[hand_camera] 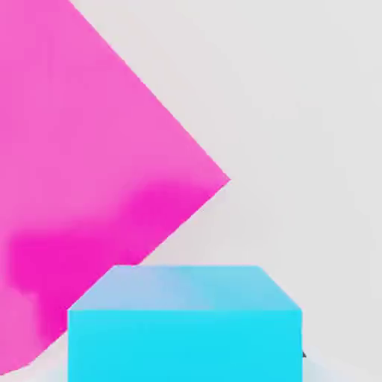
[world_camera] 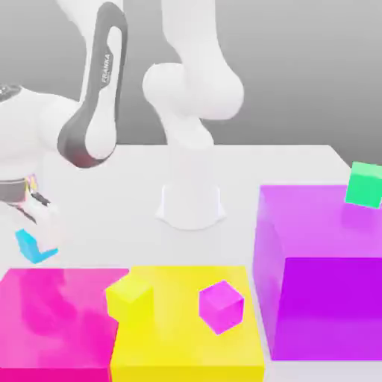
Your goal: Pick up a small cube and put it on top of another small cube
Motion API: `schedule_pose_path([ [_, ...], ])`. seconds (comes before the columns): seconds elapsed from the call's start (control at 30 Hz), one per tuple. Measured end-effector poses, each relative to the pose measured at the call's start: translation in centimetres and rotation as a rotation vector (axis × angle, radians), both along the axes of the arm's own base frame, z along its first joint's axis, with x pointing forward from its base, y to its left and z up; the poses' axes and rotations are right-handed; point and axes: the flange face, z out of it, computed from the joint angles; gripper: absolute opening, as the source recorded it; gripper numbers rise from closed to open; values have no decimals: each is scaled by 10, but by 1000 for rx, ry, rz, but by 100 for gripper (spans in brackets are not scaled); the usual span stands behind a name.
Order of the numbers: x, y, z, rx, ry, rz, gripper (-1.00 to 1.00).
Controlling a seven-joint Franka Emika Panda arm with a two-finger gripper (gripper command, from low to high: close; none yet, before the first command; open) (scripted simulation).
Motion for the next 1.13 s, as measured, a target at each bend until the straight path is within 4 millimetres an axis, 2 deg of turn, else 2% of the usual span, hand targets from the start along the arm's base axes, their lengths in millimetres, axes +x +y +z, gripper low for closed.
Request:
schedule_pose_path([
  [0.23, 39, 37, 22, -39, -2, -273, -100],
  [0.4, 66, 72, 40, -57, -21, -459, -100],
  [0.63, 95, 123, 69, -57, -59, -730, -100],
  [0.83, 114, 177, 94, -27, -88, -945, -100],
  [0.9, 116, 182, 83, -28, -90, -971, -100],
  [1.03, 117, 185, 41, -24, -91, -976, -100],
  [1.07, 117, 186, 35, -22, -92, -976, 100],
  [1.13, 117, 186, 35, -22, -92, -975, 100],
])
